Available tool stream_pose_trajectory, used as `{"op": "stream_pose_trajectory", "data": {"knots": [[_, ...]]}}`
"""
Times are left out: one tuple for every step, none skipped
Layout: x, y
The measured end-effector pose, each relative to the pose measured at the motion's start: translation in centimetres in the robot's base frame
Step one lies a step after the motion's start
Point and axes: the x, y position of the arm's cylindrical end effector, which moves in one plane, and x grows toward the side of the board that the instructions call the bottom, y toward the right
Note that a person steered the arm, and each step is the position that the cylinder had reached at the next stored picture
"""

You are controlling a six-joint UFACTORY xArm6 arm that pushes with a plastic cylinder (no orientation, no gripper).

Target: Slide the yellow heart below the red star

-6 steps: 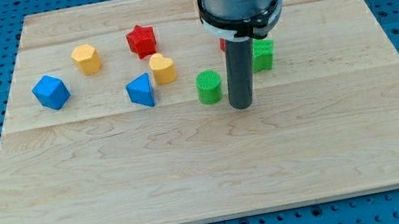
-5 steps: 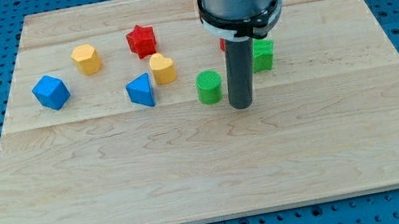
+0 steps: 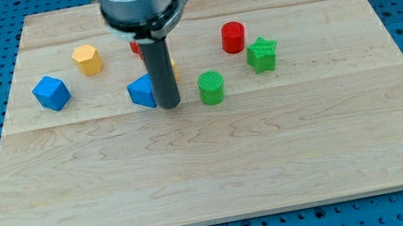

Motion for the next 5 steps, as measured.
{"op": "stream_pose_trajectory", "data": {"knots": [[-1.8, 1.7], [-3.4, 0.3], [-4.1, 1.5], [-5.7, 1.4], [-6.0, -4.0]]}}
